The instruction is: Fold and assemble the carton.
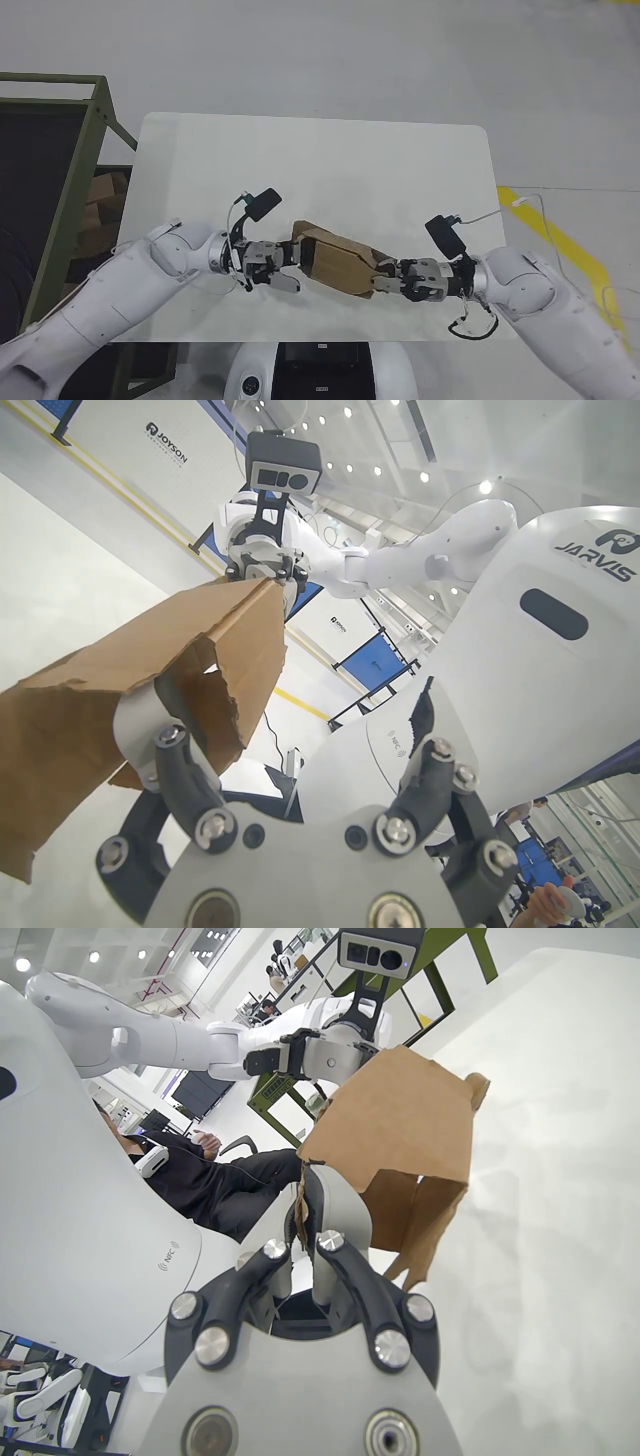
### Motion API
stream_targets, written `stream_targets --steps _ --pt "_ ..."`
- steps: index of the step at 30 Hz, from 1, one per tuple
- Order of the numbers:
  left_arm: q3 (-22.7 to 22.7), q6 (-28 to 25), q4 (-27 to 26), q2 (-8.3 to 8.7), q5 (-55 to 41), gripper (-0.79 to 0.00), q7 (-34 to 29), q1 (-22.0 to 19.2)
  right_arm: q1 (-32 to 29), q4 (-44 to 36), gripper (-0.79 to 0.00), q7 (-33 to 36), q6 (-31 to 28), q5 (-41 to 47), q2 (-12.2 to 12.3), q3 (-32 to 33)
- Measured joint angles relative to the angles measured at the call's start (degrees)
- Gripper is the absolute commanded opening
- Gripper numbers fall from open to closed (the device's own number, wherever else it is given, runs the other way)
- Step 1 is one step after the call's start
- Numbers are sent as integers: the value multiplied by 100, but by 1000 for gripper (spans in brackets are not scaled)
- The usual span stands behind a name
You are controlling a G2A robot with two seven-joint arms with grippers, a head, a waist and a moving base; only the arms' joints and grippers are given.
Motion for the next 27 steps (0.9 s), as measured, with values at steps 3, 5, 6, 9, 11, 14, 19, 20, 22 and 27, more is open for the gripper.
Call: stream_targets --steps 3,5,6,9,11,14,19,20,22,27 --pt "105 0 26 15 -20 0 0 -78 6 8 -785 -26 -37 6 -8 0" --pt "171 0 37 22 -50 0 0 -130 2 10 -785 -51 -101 17 -11 6" --pt "201 0 38 24 -65 0 0 -151 -2 17 -785 -64 -138 32 -12 10" --pt "296 0 40 31 -131 0 0 -218 -26 25 -785 -97 -278 128 -14 6" --pt "356 0 38 34 -178 0 0 -262 -24 -3 -785 -64 -288 215 -14 -9" --pt "457 0 22 33 -229 0 0 -326 -3 -12 -785 33 -283 329 -14 -25" --pt "626 0 -20 17 -296 0 0 -443 42 22 -785 151 -282 422 -26 -56" --pt "649 0 -31 13 -323 0 0 -461 53 30 -785 165 -282 430 -30 -65" --pt "692 0 -43 4 -381 0 0 -501 77 46 -785 190 -282 448 -40 -87" --pt "758 0 -16 -17 -413 -62 0 -561 134 85 -785 245 -282 461 -67 -155"
